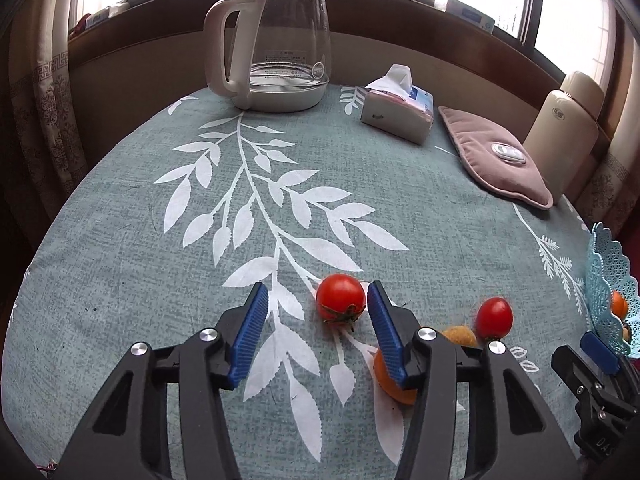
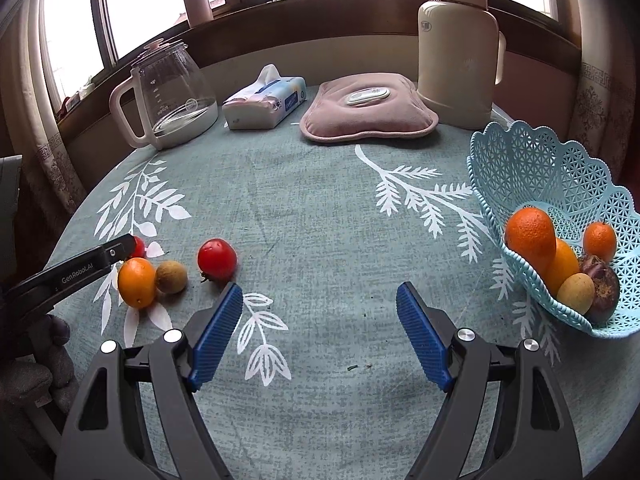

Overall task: Organize fruits
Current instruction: 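Grasp a red cherry tomato on the cloth with the left tool, then grasp another red cherry tomato with the right tool, then carry the right tool's tomato into the blue basket and open it, then carry the left tool's tomato into the blue basket and open it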

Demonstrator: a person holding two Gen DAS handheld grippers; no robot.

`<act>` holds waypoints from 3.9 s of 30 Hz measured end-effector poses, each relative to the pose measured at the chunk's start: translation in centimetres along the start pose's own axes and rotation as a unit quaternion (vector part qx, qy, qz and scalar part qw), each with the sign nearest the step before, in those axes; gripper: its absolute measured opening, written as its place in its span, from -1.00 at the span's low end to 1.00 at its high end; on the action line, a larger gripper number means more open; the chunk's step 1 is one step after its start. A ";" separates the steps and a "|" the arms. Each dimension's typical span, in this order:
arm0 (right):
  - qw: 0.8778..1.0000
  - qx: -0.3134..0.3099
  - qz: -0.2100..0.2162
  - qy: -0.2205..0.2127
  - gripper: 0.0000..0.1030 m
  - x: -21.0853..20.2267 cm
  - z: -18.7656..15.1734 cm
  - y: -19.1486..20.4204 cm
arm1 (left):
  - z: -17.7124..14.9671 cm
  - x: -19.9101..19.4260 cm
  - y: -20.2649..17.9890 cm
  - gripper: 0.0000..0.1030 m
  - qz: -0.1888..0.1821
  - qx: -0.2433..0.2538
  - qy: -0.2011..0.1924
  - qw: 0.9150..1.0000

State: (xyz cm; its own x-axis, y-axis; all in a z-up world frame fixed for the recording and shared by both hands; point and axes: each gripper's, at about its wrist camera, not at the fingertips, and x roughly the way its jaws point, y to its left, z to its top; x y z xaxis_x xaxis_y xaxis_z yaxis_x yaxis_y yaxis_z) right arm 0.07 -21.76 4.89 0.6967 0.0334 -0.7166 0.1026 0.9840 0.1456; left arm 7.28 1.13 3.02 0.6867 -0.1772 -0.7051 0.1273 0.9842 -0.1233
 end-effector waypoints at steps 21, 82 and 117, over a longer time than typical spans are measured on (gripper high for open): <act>0.998 -0.021 0.046 0.035 0.55 3.1 1.7 3.3 | 0.4 -2.0 1.0 -0.46 0.000 -0.023 -0.047 0.999; 0.991 0.109 -0.056 -0.052 -0.44 -4.4 2.8 -9.4 | -0.6 -0.7 0.3 -0.46 -0.003 -0.021 -0.022 1.000; 0.968 0.177 -0.129 -0.119 0.10 -6.6 1.2 -14.2 | 0.1 -5.7 -9.3 -0.46 -0.101 0.081 -0.065 0.990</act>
State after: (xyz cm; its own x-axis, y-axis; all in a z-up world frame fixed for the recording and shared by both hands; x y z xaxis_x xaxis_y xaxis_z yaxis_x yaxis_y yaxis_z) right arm -5.09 -36.12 8.36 0.7551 -0.2875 -0.5893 0.5026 0.8309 0.2386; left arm 2.24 -7.01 8.26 0.7201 -0.3790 -0.5811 0.3766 0.9170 -0.1314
